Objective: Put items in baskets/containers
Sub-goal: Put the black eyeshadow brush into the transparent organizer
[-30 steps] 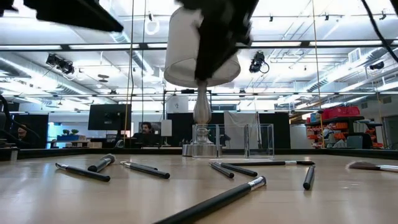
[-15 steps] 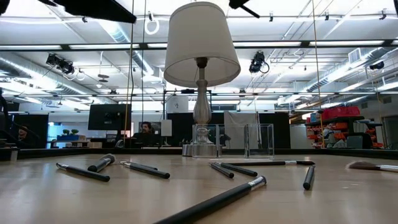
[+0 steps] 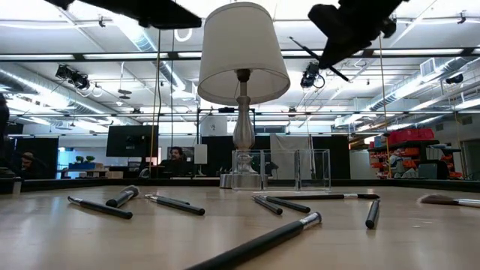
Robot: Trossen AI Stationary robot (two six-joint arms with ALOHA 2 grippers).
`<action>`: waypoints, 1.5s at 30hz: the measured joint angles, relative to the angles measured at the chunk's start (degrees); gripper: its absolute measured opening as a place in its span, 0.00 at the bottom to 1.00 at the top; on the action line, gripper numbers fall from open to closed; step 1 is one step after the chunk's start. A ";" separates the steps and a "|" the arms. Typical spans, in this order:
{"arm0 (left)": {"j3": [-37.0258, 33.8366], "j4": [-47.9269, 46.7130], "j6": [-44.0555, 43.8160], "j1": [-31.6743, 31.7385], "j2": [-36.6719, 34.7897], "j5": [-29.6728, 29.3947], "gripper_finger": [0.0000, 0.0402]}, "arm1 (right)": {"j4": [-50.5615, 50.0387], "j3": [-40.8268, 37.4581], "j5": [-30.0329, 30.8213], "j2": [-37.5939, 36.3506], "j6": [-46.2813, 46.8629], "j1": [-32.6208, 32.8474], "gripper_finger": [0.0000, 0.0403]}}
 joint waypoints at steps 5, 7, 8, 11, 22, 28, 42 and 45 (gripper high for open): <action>0.00 1.71 -2.98 10.90 -0.02 19.64 0.43 | 21.87 -10.88 1.00 -8.30 -17.07 -2.54 0.03; 0.00 1.75 -4.15 14.39 1.52 28.50 0.43 | 34.44 -15.78 -1.55 -10.82 -27.57 -4.11 0.03; 0.00 1.65 -4.41 15.85 2.52 32.26 0.43 | 41.23 -18.29 -4.70 -11.91 -33.06 -5.09 0.03; 0.00 4.48 -4.50 19.09 6.50 39.06 0.43 | 67.51 -26.22 -18.43 -13.52 -49.98 -9.13 0.03; -0.02 23.28 -4.82 21.37 17.86 41.29 0.43 | 110.35 -41.78 -45.69 -9.82 -63.72 -20.93 0.03; -0.02 25.68 -4.70 21.40 19.57 37.50 0.43 | 111.07 -41.86 -46.69 -7.50 -65.07 -23.44 0.03; -0.02 24.32 -6.03 21.37 19.25 34.67 0.43 | 121.62 -55.54 -40.99 -6.92 -58.55 -28.91 0.03; -0.02 24.33 -6.01 21.37 19.25 34.65 0.43 | 123.34 -57.95 -40.97 -6.90 -56.83 -29.21 0.03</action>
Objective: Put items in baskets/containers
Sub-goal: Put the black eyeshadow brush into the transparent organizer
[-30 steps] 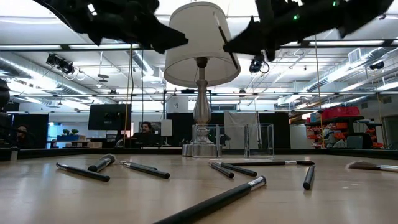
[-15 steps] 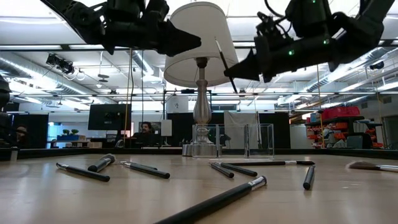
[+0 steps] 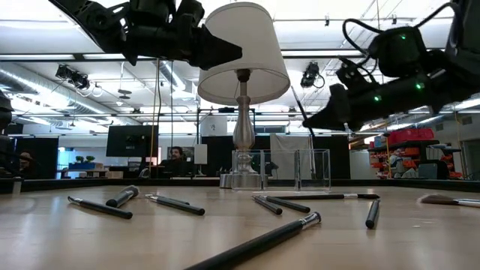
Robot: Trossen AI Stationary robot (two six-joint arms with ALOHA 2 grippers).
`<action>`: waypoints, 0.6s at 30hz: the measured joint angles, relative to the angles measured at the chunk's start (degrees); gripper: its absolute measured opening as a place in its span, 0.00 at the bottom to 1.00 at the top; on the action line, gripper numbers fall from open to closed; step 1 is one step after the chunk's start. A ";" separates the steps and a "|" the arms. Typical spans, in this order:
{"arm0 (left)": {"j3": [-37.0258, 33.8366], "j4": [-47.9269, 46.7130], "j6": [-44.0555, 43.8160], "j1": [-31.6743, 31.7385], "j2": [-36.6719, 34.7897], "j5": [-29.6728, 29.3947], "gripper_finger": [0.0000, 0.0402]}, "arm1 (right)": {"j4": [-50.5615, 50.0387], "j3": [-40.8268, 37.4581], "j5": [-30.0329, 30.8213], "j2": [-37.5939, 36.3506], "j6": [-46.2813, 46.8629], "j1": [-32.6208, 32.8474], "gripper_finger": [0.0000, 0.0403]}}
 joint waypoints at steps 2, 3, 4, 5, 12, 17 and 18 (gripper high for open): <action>0.00 0.06 0.01 0.00 0.00 0.00 0.43 | 0.13 -0.51 -0.81 0.47 0.56 0.02 0.03; 0.01 0.13 0.02 0.00 0.00 0.00 0.43 | 0.23 -0.52 -1.67 1.04 1.04 0.02 0.03; 0.00 0.17 0.03 0.00 0.00 0.00 0.43 | 0.69 -0.52 -2.33 1.81 1.28 0.02 0.03; 0.00 0.22 0.04 0.00 0.00 0.00 0.43 | 1.59 -0.52 -2.67 2.75 1.28 0.02 0.03; 0.00 0.20 0.07 0.00 0.00 0.00 0.43 | 13.92 -0.52 -3.19 11.72 -0.82 0.04 0.03; 0.02 0.08 -0.02 0.00 0.00 0.00 0.43 | 16.65 -0.43 -3.15 17.03 -0.83 0.02 0.04; 0.00 0.06 -0.02 0.00 0.00 0.00 0.43 | 17.16 -0.31 -3.11 17.59 -0.76 0.02 0.06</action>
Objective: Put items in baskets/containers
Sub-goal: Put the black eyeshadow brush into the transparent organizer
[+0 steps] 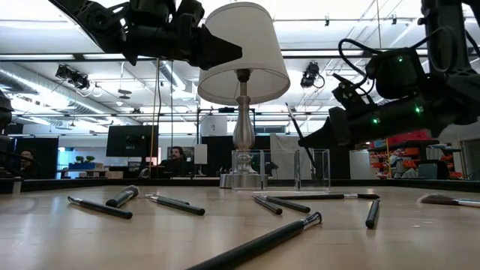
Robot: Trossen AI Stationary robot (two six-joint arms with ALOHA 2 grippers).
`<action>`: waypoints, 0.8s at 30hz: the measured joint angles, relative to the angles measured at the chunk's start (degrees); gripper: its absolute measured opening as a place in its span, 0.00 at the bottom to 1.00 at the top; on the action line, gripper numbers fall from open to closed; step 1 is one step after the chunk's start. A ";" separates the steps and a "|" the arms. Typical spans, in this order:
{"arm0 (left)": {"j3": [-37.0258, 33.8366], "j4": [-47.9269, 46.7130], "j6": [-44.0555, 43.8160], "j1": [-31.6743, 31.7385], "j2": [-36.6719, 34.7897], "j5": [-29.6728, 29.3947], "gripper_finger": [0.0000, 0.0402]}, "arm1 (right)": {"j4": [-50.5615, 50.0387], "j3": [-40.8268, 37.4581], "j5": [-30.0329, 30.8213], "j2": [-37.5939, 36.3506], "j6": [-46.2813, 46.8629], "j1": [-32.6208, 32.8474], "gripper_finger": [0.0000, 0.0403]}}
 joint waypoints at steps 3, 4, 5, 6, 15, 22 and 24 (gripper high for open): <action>0.00 0.00 0.02 0.00 0.00 0.00 0.43 | 0.57 0.57 0.08 0.77 -0.42 0.00 0.10; 0.02 0.00 0.02 0.00 0.00 0.00 0.43 | 0.43 0.73 0.05 0.79 -0.61 0.01 0.11; 0.00 0.00 0.02 0.00 0.00 0.00 0.43 | 0.38 0.85 0.00 0.81 -0.73 0.02 0.13; 0.00 0.00 0.02 0.00 0.00 0.00 0.43 | 0.38 0.88 0.00 0.81 -0.74 0.02 0.14; 0.00 0.00 0.02 0.00 0.00 0.00 0.43 | 0.17 0.93 0.00 0.81 -0.62 0.02 0.24; 0.00 -1.96 -0.49 -0.22 -0.08 0.00 0.43 | 4.30 0.93 0.11 0.07 -4.29 0.37 0.31; 0.00 -4.37 -1.42 -0.22 -1.26 0.02 0.43 | 4.87 0.93 0.23 -1.49 -6.83 1.16 0.33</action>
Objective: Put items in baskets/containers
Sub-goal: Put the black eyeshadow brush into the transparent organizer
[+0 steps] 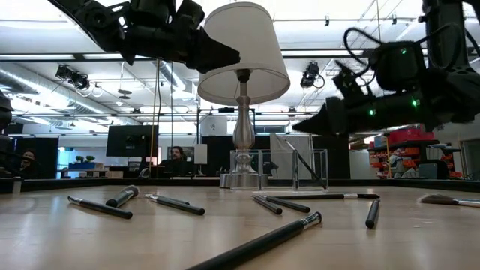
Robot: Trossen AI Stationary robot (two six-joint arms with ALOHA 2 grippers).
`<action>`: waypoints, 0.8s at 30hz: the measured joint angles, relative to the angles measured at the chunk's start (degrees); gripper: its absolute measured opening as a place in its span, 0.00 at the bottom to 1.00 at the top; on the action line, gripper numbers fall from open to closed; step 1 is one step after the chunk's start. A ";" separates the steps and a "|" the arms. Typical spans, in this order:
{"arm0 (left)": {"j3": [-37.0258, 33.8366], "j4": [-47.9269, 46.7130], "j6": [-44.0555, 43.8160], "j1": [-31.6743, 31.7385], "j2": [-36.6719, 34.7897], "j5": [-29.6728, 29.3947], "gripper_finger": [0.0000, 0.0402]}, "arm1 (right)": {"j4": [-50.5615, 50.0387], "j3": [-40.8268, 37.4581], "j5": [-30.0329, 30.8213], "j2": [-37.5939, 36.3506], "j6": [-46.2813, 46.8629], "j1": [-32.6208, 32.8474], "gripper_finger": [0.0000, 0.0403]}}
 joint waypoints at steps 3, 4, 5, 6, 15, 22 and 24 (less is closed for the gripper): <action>0.03 -6.25 -0.39 0.00 -2.95 -0.02 0.43 | -0.10 0.00 -0.15 -3.57 -3.19 1.91 0.35; 0.00 -8.95 -0.28 0.03 -4.20 -0.04 0.43 | -0.16 0.00 -0.14 -4.98 -4.44 2.74 0.36; 0.00 -11.25 -0.06 0.04 -5.43 -0.04 0.43 | -0.53 0.00 -0.16 -6.50 -5.64 3.58 0.37; 0.02 -14.09 -0.06 0.04 -6.92 0.02 0.43 | -1.36 0.00 -0.21 -8.28 -6.66 4.57 0.37; 0.02 -31.71 0.05 -0.05 -19.55 3.00 0.42 | -25.79 2.49 -4.59 -18.15 0.47 10.39 0.38; -0.14 -46.01 -0.39 -0.34 -25.96 1.58 0.35 | -53.62 13.14 -4.89 -15.80 8.52 10.52 0.38; -2.28 -45.36 -0.82 -0.88 -26.64 2.18 0.33 | -57.17 15.63 -5.58 -14.39 9.76 10.54 0.38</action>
